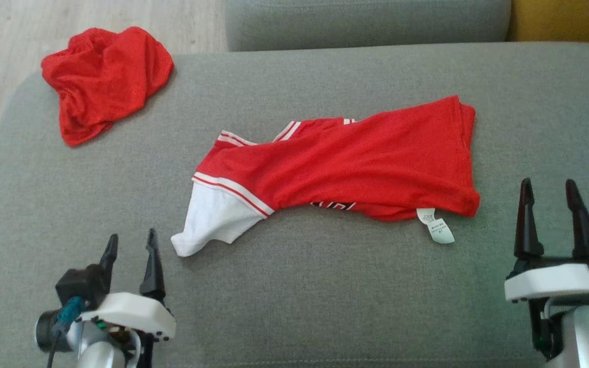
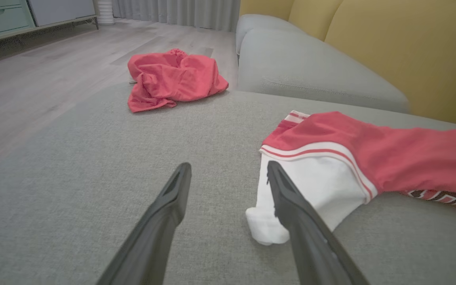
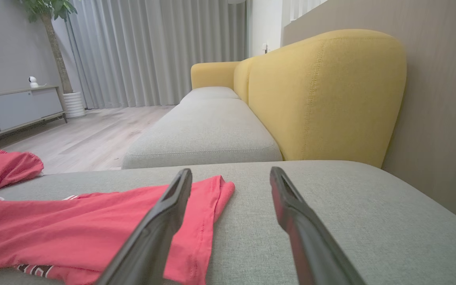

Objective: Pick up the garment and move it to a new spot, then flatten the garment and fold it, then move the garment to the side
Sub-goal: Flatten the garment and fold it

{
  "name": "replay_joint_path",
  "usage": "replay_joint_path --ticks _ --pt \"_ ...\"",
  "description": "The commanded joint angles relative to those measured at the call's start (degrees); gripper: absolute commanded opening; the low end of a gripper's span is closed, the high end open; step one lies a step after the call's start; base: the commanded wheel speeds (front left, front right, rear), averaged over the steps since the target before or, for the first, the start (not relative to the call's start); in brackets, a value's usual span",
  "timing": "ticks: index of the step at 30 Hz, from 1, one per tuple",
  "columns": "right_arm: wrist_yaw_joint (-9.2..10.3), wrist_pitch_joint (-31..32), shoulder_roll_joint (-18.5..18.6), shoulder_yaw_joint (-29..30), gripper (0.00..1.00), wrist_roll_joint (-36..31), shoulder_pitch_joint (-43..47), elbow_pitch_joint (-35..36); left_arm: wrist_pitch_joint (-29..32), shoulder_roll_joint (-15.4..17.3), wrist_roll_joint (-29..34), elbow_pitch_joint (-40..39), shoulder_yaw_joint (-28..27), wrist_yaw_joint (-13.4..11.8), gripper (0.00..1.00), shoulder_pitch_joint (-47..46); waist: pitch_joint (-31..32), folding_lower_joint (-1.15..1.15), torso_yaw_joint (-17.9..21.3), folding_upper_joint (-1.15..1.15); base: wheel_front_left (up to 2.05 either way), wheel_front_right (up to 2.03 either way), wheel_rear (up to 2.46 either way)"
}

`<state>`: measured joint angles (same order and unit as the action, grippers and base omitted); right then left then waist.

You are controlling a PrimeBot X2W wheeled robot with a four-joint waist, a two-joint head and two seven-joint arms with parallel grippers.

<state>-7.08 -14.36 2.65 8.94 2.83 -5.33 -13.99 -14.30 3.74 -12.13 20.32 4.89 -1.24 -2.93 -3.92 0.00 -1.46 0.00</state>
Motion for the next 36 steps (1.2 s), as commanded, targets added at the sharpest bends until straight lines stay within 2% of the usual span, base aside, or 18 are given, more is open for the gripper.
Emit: replay_joint_path --ticks 1,6,11,23,36 --pt "-0.41 -0.63 0.23 -1.64 1.0 -0.57 -0.77 1.98 -0.7 0.45 0.39 -2.11 -1.47 0.28 1.0 -1.26 0.55 0.0 -0.33 0.0 0.0 0.0 0.0" --pt "-0.41 -0.63 0.22 -2.32 1.0 -0.53 0.68 2.14 -0.7 -0.47 -0.71 -3.11 1.41 1.95 1.0 -1.73 2.34 0.0 -0.9 0.0 0.0 0.0 0.0" --pt "-0.41 -0.63 0.22 -3.84 1.0 0.08 1.73 2.02 -0.7 -0.8 -2.72 -3.7 3.88 2.21 1.0 -2.13 3.74 0.0 -0.89 0.0 0.0 0.0 0.0" --pt "-0.41 -0.63 0.22 -7.2 1.0 0.94 1.27 -1.59 -0.7 -0.85 -6.25 -4.42 6.28 -0.06 1.0 -1.89 4.86 0.0 -0.57 0.0 0.0 0.0 0.0" --pt "-0.41 -0.63 0.22 -7.98 1.0 1.42 -0.36 -4.56 -0.7 -0.86 -6.53 -3.97 6.81 -0.47 1.0 -2.12 4.41 0.0 -1.68 0.0 0.0 0.0 0.0"
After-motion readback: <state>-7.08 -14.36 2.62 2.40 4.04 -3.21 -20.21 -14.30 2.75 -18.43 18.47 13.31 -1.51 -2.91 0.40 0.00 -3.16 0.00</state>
